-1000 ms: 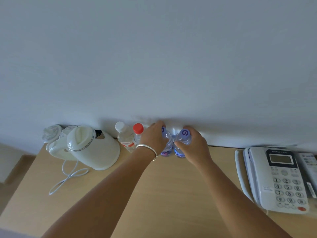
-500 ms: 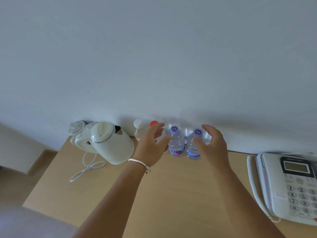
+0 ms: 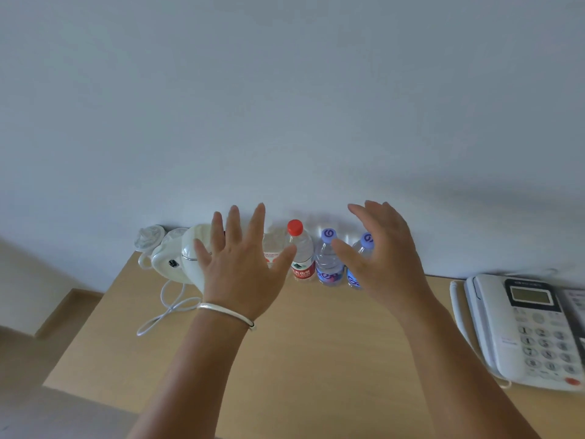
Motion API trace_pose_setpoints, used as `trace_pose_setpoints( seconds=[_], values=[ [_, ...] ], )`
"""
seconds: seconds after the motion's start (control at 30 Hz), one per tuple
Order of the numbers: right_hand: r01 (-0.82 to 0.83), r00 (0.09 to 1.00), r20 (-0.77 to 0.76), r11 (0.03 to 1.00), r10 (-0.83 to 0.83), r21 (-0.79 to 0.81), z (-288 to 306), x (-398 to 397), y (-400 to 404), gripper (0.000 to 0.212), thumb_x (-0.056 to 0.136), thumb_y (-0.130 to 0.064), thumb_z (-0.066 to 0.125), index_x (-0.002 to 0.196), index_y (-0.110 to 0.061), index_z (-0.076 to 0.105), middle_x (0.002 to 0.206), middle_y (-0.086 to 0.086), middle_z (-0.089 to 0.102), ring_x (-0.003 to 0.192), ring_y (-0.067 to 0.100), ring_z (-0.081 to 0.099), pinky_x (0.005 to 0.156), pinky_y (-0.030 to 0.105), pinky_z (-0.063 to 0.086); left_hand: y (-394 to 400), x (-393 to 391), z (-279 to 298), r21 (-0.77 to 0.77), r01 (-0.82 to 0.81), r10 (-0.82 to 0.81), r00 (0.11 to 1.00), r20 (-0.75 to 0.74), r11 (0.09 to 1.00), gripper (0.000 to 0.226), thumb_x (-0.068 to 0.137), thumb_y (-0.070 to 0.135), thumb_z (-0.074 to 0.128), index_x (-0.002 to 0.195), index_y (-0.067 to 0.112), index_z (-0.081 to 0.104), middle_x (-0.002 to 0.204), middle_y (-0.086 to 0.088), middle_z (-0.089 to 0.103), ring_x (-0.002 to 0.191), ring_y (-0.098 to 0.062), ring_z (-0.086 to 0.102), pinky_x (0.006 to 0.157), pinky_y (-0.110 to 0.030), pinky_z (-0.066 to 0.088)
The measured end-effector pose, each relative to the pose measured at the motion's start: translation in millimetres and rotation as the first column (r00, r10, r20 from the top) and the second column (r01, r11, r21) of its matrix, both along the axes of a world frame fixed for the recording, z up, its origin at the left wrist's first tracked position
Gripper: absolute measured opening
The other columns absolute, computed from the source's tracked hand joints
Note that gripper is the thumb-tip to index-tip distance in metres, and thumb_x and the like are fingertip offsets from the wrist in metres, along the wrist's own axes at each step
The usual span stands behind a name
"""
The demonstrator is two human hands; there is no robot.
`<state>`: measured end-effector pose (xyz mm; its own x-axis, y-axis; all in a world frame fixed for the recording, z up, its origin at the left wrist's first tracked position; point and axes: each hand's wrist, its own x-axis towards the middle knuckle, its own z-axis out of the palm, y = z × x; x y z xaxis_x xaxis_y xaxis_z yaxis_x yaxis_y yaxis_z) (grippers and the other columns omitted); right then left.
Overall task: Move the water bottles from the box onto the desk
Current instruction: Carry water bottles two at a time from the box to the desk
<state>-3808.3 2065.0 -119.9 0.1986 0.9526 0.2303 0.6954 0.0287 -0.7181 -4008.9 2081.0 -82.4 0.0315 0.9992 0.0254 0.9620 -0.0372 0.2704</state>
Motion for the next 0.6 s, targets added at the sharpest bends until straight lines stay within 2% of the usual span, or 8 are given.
trace_pose_setpoints(
  seconds=[0.07, 0.13, 0.23, 0.33, 0.47, 0.53, 0.6],
  values=[
    [0.026, 0.999, 0.038, 1.0, -0.026, -0.016, 11, -4, -12, 0.075, 0.076, -0.067, 0.041, 0.14, -0.03, 0.051, 0.151, -0.001, 0.042, 0.148, 0.02, 0.02, 0.116, 0.047, 0.027, -3, -1, 7, 0.014, 0.05, -0.05, 0.999, 0.003, 0.999, 0.081, 0.089, 0.07, 0.038, 0.154, 0.04, 0.001, 0.165, 0.0, -0.003, 0.151, -0.023, -0.012, 0.119, -0.056, 0.002],
    [0.08, 0.996, 0.046, 0.996, -0.078, -0.031, 22, -5, -26, 0.076, 0.076, -0.069, 0.04, 0.141, -0.031, 0.049, 0.153, -0.002, 0.039, 0.149, 0.017, 0.016, 0.118, 0.047, 0.023, -6, 2, 15, 0.017, 0.116, -0.117, 0.992, 0.036, 0.993, 0.081, 0.089, 0.069, 0.039, 0.154, 0.04, 0.001, 0.165, 0.0, -0.003, 0.151, -0.022, -0.013, 0.119, -0.055, 0.002],
    [0.176, 0.982, 0.077, 0.984, -0.173, -0.034, 33, -1, -50, 0.061, 0.086, -0.053, 0.061, 0.142, -0.029, 0.05, 0.154, -0.001, 0.039, 0.149, 0.017, 0.015, 0.118, 0.044, 0.022, -12, 13, 21, 0.029, 0.234, -0.236, 0.968, 0.082, 0.972, 0.082, 0.089, 0.068, 0.039, 0.155, 0.039, 0.0, 0.165, 0.0, -0.003, 0.151, -0.022, -0.012, 0.12, -0.054, 0.002],
    [0.304, 0.947, 0.113, 0.953, -0.3, -0.02, 37, 5, -81, 0.058, 0.087, -0.047, 0.065, 0.14, -0.028, 0.052, 0.153, 0.0, 0.04, 0.15, 0.019, 0.017, 0.119, 0.044, 0.021, -20, 32, 21, 0.021, 0.372, -0.372, 0.921, 0.119, 0.928, 0.083, 0.088, 0.068, 0.04, 0.155, 0.039, 0.0, 0.165, 0.0, -0.002, 0.151, -0.022, -0.012, 0.12, -0.054, 0.002],
    [0.49, 0.868, 0.114, 0.87, -0.483, -0.044, 39, 12, -136, 0.058, 0.085, -0.053, 0.058, 0.138, -0.032, 0.053, 0.15, -0.005, 0.042, 0.148, 0.016, 0.021, 0.119, 0.045, 0.022, -40, 66, 17, 0.023, 0.566, -0.563, 0.816, 0.129, 0.824, 0.083, 0.088, 0.068, 0.041, 0.155, 0.039, 0.002, 0.165, -0.001, 0.0, 0.152, -0.024, -0.009, 0.12, -0.055, 0.005],
    [0.589, 0.801, 0.159, 0.807, -0.578, -0.035, 41, 16, -171, 0.064, 0.08, -0.059, 0.049, 0.135, -0.028, 0.056, 0.144, -0.004, 0.046, 0.14, 0.012, 0.029, 0.119, 0.038, 0.022, -58, 85, 14, -0.001, 0.669, -0.66, 0.734, 0.157, 0.743, 0.082, 0.089, 0.067, 0.042, 0.155, 0.039, 0.002, 0.165, -0.001, -0.002, 0.152, -0.023, -0.011, 0.121, -0.056, 0.003],
    [0.683, 0.724, 0.179, 0.728, -0.666, -0.052, 43, 18, -206, 0.075, 0.075, -0.064, 0.041, 0.136, -0.024, 0.056, 0.145, -0.002, 0.045, 0.138, 0.011, 0.027, 0.116, 0.028, 0.017, -79, 102, 12, -0.004, 0.754, -0.741, 0.646, 0.183, 0.657, 0.083, 0.089, 0.067, 0.043, 0.155, 0.039, 0.001, 0.166, -0.001, -0.002, 0.152, -0.023, -0.012, 0.121, -0.056, 0.002]
  ],
)
